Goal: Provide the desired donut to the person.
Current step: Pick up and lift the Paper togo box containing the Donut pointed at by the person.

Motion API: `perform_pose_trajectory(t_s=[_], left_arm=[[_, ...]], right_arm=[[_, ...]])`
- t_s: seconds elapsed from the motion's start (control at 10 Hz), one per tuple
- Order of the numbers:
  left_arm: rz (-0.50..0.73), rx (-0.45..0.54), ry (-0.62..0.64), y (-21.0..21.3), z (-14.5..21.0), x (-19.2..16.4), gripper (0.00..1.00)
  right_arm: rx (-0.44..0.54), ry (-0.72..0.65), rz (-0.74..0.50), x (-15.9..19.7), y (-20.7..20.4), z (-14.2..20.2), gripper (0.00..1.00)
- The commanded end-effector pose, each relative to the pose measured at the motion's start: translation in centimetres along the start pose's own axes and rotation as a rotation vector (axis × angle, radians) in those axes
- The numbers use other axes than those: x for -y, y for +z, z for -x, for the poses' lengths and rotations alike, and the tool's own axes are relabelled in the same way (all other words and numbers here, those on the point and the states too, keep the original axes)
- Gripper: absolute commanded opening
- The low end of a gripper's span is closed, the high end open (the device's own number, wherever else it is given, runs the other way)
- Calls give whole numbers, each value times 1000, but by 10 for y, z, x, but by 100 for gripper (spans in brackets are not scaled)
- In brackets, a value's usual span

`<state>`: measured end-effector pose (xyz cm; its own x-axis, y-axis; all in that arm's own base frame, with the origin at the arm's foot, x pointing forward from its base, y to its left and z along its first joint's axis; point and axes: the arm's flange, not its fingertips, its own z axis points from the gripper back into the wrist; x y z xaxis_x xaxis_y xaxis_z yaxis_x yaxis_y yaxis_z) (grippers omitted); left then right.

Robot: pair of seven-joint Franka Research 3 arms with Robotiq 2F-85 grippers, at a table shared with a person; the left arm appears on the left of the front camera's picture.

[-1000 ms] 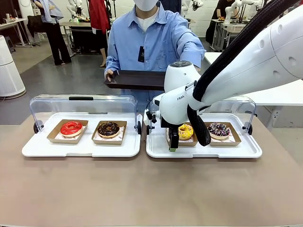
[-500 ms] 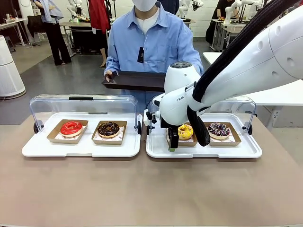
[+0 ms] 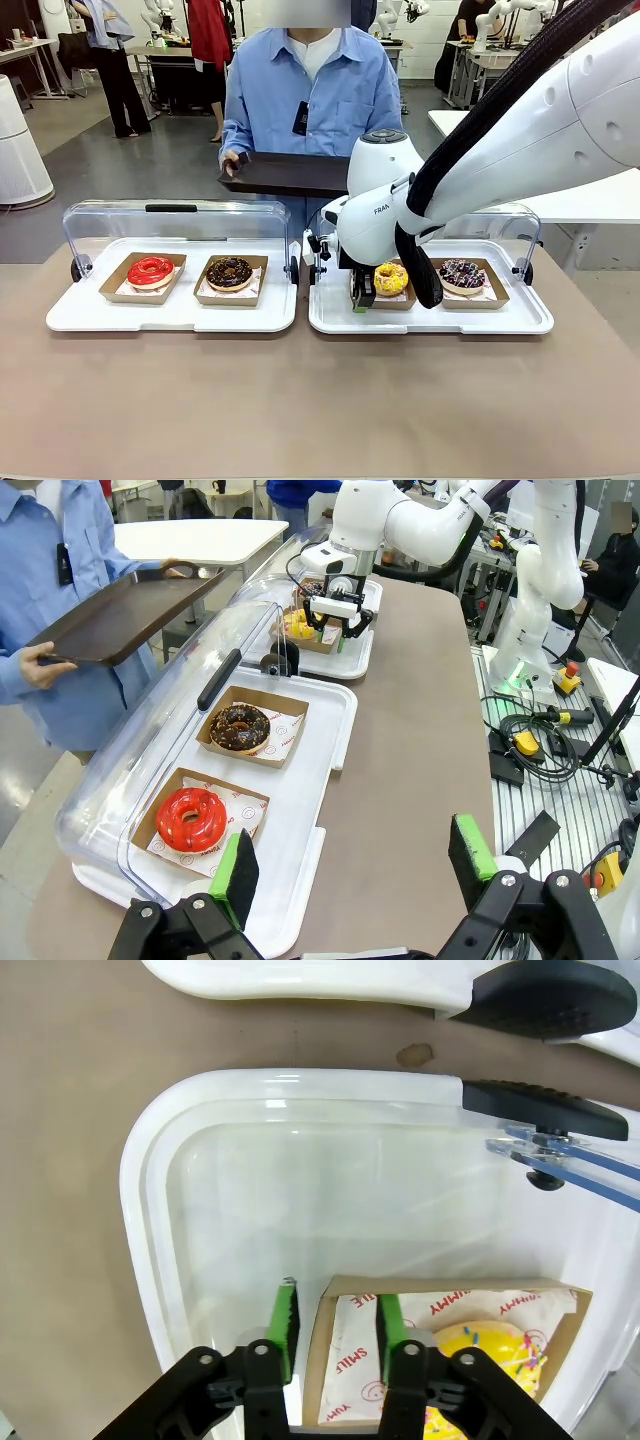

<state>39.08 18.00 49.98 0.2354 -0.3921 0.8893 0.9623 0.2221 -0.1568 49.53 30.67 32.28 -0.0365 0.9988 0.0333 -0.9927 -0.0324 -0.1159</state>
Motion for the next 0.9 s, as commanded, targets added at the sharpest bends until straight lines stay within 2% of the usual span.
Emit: perform_pose_trajectory(t_s=[0.0,0.6,0.8], left_arm=[[-4,28,-22,0,1,1,100],[-4,28,-22,0,1,1,100],[-4,28,-22,0,1,1,100]], right_arm=[[-2,13,10,-4,-3,4,0],[-45,0,-20,-13,6,-4,0],[-126,-78,-39,-29,44,-19,0]])
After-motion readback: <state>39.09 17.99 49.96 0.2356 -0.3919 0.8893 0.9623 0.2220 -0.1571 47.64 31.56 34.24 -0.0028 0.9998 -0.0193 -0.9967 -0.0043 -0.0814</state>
